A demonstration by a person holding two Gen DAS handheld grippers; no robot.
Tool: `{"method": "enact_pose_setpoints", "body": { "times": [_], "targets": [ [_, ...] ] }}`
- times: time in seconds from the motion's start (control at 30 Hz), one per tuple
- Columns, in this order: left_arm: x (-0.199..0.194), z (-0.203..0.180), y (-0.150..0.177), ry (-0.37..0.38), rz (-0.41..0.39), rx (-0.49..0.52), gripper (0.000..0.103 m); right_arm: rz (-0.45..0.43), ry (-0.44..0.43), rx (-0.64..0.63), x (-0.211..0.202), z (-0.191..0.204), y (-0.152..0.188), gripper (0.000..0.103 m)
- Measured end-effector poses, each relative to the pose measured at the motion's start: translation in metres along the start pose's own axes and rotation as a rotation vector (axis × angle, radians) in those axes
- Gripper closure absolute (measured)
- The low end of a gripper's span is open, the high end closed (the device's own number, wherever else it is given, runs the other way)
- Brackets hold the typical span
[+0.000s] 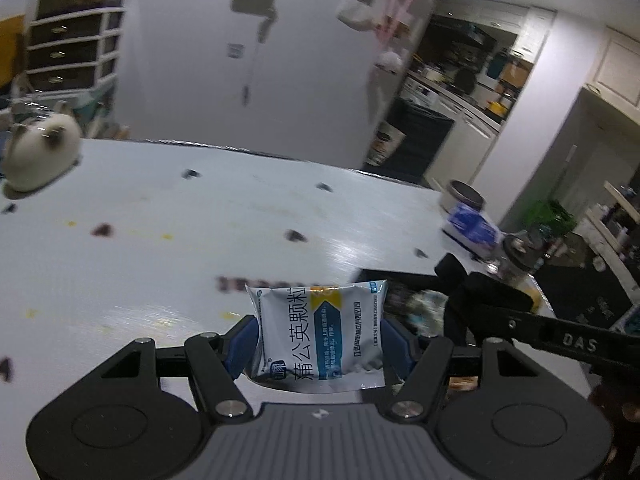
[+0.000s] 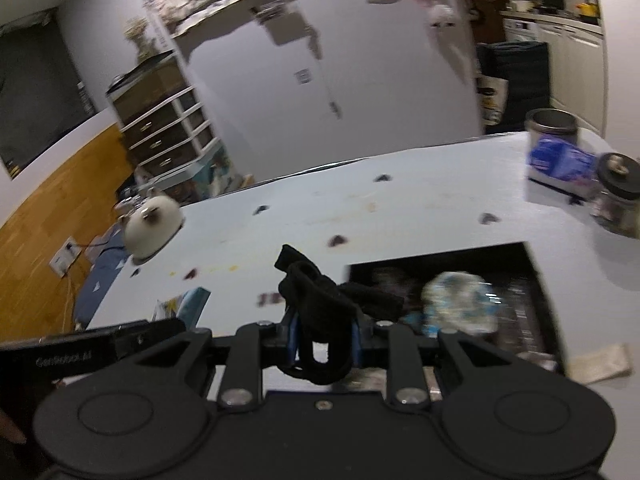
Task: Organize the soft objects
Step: 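Carry both items over the black box and open the right tool to drop the cloth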
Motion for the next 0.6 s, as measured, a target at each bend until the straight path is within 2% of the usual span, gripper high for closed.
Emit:
{"method": "enact_pose_setpoints", "body": {
  "times": [0.4,0.6],
  "targets": [
    [0.064,-0.081,0.016,0.119,0.079,0.003,0.036,-0.007,0.105,0.077,-0.016,-0.094,-0.005,0.077],
    [0.108,-0.098,0.024,0.097,0.148,-0.033,0.032,0.006,0.128,0.129,-0.009,-0.125,-0.011,0.076]
  ]
}}
Point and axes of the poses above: each gripper's, at about its wrist camera, not at the fingertips, and x roughly the way its jaws point, z to its left, y to its underside, the point moved 5 cm from there along x, roughly the way its jaws point, and after that the axes turned 10 degrees about y, right-handed, at the moved point
